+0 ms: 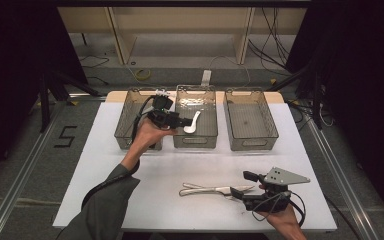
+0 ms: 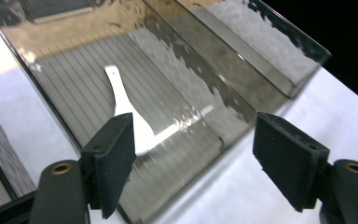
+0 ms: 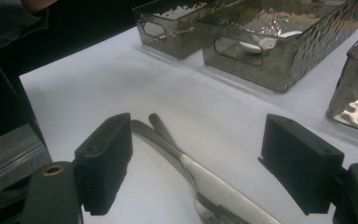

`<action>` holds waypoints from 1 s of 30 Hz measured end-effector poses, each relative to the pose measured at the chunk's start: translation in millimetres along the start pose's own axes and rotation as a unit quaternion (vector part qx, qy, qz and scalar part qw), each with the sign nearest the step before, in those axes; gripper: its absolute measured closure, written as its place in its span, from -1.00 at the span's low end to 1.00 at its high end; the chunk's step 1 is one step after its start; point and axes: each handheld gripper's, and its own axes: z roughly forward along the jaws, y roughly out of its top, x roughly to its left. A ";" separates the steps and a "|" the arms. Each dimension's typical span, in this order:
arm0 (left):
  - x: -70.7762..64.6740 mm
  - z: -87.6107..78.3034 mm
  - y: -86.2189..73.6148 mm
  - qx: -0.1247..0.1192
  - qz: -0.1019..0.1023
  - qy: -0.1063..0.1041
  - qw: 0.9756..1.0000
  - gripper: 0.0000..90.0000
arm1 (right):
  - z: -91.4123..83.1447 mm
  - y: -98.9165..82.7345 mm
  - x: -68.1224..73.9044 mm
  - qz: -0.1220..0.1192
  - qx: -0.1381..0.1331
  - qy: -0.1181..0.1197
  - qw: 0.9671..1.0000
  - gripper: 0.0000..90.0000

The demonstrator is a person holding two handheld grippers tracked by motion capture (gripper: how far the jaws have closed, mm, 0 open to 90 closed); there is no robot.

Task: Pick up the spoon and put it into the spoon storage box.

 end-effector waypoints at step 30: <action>-4.6 -56.5 -90.5 -0.054 0.032 -0.027 0.998 -0.59 | 8.8 1.2 3.1 -0.011 0.031 0.021 0.999 -0.43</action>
